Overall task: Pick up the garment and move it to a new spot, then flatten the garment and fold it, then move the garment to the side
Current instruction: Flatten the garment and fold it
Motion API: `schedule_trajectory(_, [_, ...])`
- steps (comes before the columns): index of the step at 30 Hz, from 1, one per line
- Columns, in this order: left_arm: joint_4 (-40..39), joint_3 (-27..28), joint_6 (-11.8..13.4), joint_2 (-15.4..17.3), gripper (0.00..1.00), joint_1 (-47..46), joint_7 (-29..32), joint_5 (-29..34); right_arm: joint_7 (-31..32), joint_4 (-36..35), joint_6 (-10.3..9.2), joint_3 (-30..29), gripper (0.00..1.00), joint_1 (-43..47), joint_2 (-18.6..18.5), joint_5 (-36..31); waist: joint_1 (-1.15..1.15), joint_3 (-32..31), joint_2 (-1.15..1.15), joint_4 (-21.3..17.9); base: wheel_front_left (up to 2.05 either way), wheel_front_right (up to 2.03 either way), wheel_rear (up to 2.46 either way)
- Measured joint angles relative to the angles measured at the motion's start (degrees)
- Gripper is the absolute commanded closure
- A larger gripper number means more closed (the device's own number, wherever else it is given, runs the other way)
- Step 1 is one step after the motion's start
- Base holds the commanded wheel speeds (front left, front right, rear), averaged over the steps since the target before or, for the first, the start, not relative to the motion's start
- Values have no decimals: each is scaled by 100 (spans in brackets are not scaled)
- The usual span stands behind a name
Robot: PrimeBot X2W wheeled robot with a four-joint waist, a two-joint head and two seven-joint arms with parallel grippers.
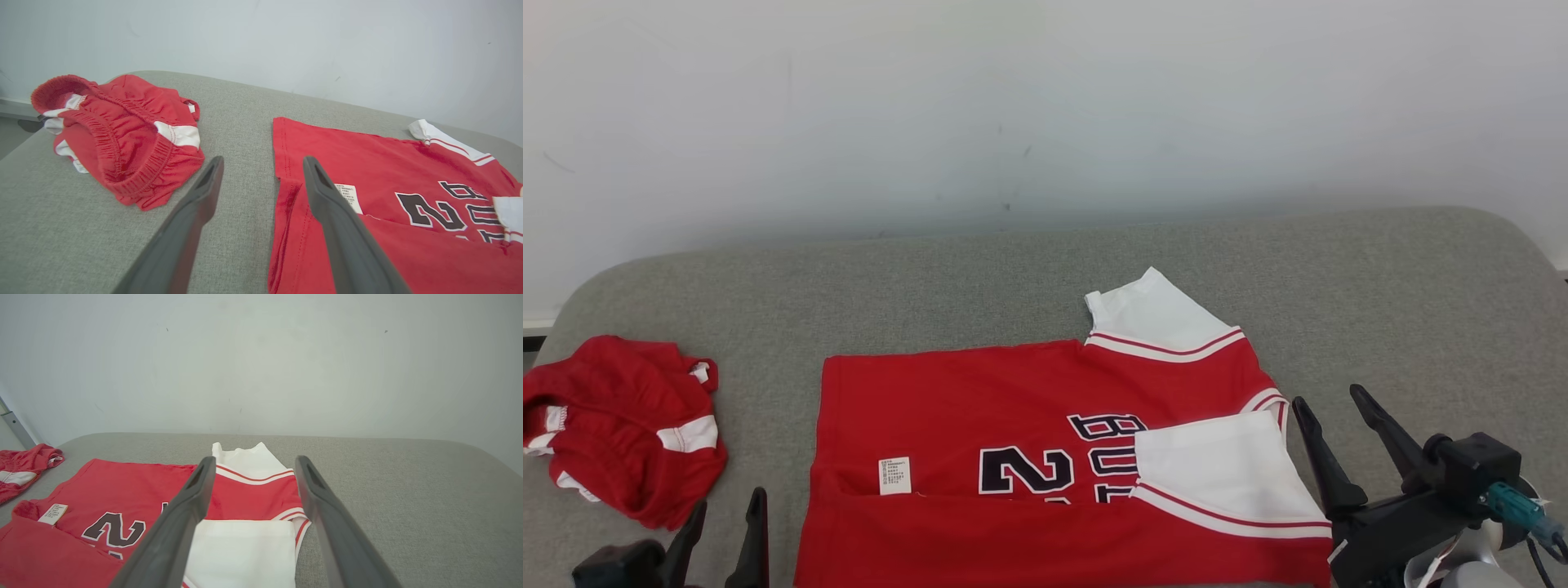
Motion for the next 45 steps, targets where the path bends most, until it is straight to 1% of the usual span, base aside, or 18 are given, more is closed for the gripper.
schedule_trajectory(5, [-285,250,48,-15,0,344,0,81,-233,45,-55,-10,0,14,-43,-335,0,13,0,-12,0,0,0])
schedule_trajectory(8, [-442,356,59,-30,0,452,0,255,-282,140,-98,-70,0,79,-35,-336,0,26,0,-20,0,0,0])
schedule_trajectory(13, [-639,524,94,-93,0,508,-1,367,-332,191,-140,-74,0,168,44,-360,0,58,0,-26,0,0,0])
schedule_trajectory(19, [-765,587,96,-164,0,545,-8,494,-349,205,-146,-127,0,168,64,-413,0,135,0,-11,0,0,0])
schedule_trajectory(22, [-746,598,96,-132,0,442,-8,615,-381,230,-146,-126,0,163,93,-469,0,164,0,-9,0,0,0])
schedule_trajectory(25, [-722,565,79,-8,0,193,-9,655,-382,238,-145,-99,0,115,136,-535,0,201,0,-32,0,0,0])
schedule_trajectory(28, [-598,474,-164,193,0,-217,34,710,-383,241,-136,-35,0,58,168,-610,0,270,0,-101,0,0,0])
schedule_trajectory(34, [-336,309,-520,372,0,-998,376,769,-389,202,-129,-44,0,-9,156,-690,0,475,0,-224,0,0,0])
schedule_trajectory(35, [-277,315,-532,401,0,-1156,426,769,-389,183,-129,-46,0,-9,144,-713,0,520,0,-245,0,0,0])
schedule_trajectory(37, [-103,310,-645,467,0,-1456,570,769,-389,147,-129,-53,0,-18,119,-727,0,621,0,-288,0,0,0])
schedule_trajectory(41, [288,308,-808,490,0,-1882,792,765,-389,99,-129,-69,0,-142,98,-778,1,844,0,-385,0,0,0])
schedule_trajectory(45, [706,336,-876,503,0,-2268,998,714,-390,5,-130,-93,0,-302,75,-894,1,1071,0,-499,0,0,0])
